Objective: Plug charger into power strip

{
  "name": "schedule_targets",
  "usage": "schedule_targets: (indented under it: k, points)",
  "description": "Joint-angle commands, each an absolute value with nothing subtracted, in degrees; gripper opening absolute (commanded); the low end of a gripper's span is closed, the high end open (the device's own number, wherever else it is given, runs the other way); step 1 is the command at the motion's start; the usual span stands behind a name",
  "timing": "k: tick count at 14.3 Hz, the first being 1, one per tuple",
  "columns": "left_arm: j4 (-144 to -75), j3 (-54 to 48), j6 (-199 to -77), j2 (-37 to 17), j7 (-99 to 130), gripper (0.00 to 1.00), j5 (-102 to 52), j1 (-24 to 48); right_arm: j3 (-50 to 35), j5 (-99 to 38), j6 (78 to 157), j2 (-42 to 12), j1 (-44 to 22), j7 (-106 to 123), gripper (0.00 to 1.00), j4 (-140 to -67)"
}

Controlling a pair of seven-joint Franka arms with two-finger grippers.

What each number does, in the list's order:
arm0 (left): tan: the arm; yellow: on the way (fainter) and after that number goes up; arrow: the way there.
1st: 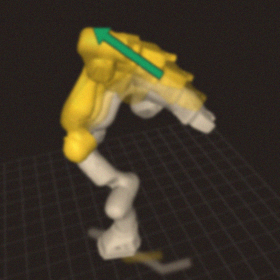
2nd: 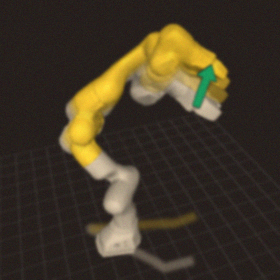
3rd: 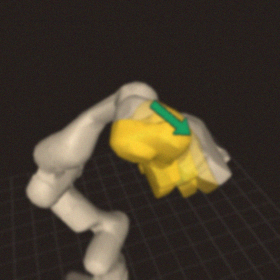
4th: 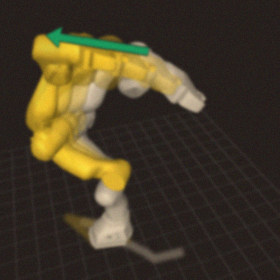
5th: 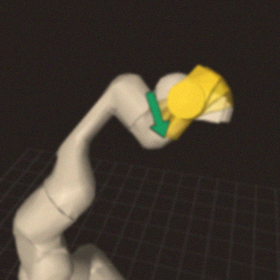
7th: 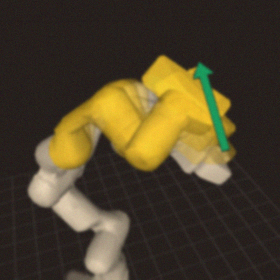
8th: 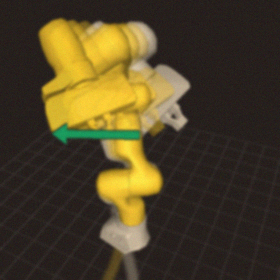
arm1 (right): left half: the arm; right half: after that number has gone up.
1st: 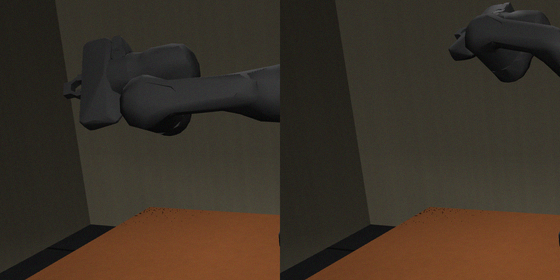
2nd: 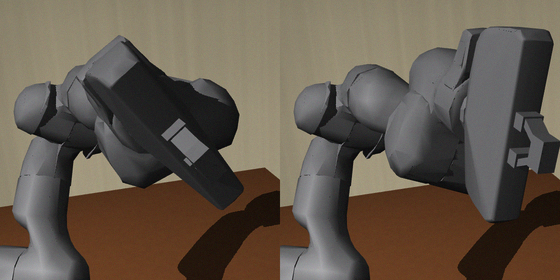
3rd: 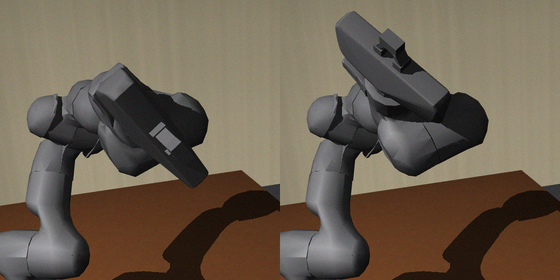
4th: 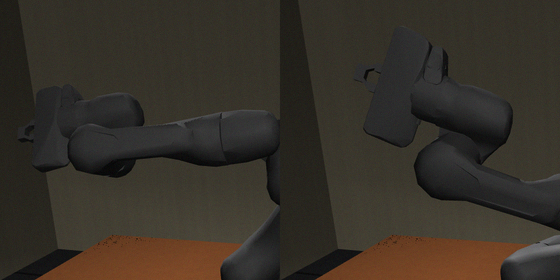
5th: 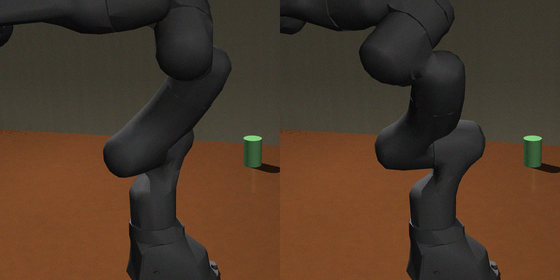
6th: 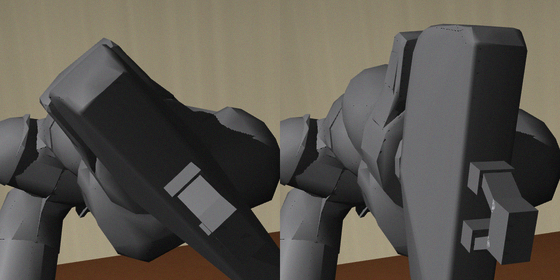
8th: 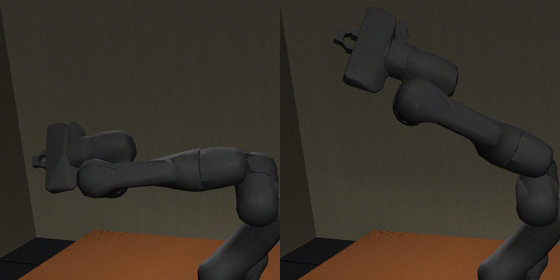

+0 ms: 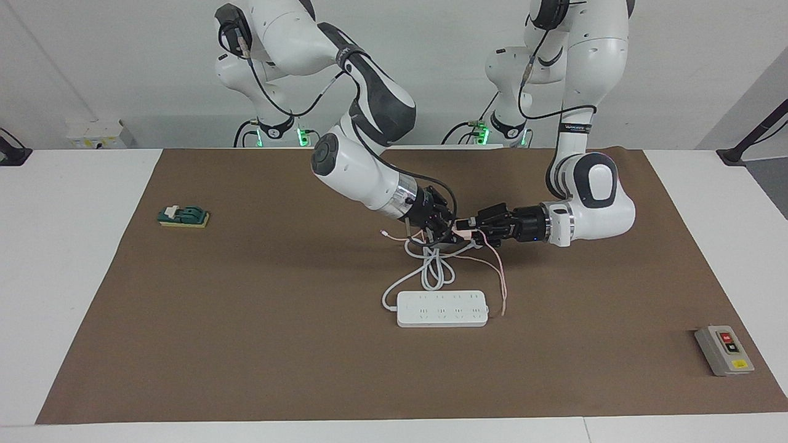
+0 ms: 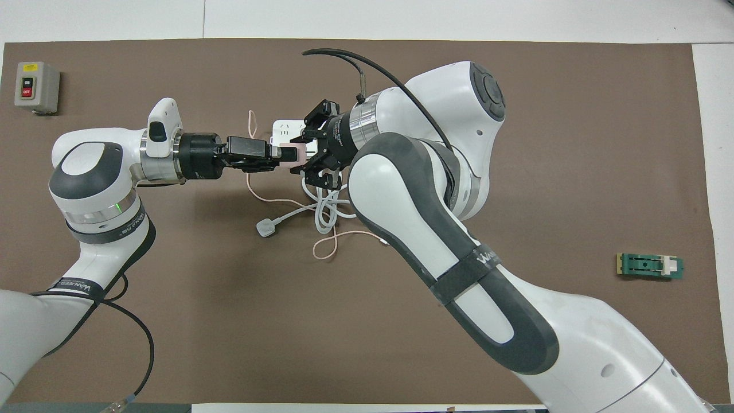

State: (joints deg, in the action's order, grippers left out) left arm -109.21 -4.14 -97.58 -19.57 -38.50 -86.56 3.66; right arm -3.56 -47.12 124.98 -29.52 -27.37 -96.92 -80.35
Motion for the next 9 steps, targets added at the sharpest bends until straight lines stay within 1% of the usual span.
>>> schedule_targets:
  k: [1, 2, 4, 5, 7, 9]
  points:
    - [-109.7, -3.4, -97.4, -18.7, -39.4, 0.08, -85.2, 4.0, -3.6, -45.9, 125.3, -30.2, -27.2, -99.1, 0.69, -79.5]
    - [-109.3, -3.3, -97.6, -18.7, -38.9, 0.08, -85.1, 4.0, -3.5, -45.8, 125.5, -30.2, -27.1, -99.3, 1.00, -79.5]
    - [-108.3, -3.1, -97.6, -18.5, -37.6, 0.08, -84.0, 3.7, -2.7, -45.7, 124.8, -30.1, -26.4, -99.3, 1.00, -79.3]
    - [-106.9, -3.0, -97.6, -18.5, -35.8, 0.08, -80.7, 3.3, -2.5, -45.5, 124.5, -29.6, -25.1, -99.3, 1.00, -79.3]
    - [-102.9, -3.0, -97.9, -18.7, -34.8, 0.08, -71.9, 2.0, -2.2, -43.8, 123.1, -28.5, -22.6, -99.1, 1.00, -79.2]
    - [-97.9, -2.9, -99.0, -18.9, -34.7, 0.08, -62.8, 1.7, -2.3, -38.9, 120.9, -27.1, -19.3, -97.6, 1.00, -79.2]
